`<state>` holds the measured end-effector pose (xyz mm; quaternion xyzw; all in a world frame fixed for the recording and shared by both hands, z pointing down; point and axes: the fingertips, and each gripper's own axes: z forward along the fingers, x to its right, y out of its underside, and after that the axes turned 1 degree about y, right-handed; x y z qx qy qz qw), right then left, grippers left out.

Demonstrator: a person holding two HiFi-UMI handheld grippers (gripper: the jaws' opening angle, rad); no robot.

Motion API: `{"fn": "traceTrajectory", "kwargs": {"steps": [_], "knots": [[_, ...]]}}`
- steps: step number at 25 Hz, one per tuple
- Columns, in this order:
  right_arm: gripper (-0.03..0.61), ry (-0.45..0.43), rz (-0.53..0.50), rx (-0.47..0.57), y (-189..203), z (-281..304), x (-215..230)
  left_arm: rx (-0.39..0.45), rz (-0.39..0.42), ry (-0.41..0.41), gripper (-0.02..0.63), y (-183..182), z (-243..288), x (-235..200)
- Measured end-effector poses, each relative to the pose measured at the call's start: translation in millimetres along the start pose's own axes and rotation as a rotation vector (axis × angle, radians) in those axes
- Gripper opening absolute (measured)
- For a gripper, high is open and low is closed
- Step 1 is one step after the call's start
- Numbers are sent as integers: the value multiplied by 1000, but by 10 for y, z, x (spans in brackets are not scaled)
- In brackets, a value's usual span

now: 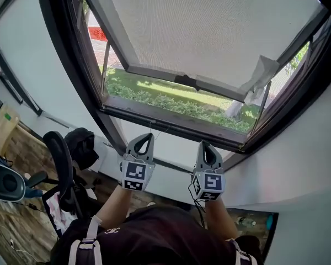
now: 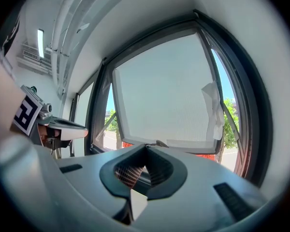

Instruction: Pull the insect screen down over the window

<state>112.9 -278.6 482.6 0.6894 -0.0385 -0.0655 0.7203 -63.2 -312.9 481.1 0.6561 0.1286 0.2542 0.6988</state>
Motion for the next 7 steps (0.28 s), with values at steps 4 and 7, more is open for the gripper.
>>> {"fn": "traceTrajectory", "kwargs": {"steps": [4, 7], "knots": [[3, -1, -2, 0, 4, -6, -4, 0, -7, -2, 0, 19, -8, 29], [3, -1, -1, -2, 25, -15, 7, -3, -11, 3, 0, 24, -6, 59]]}}
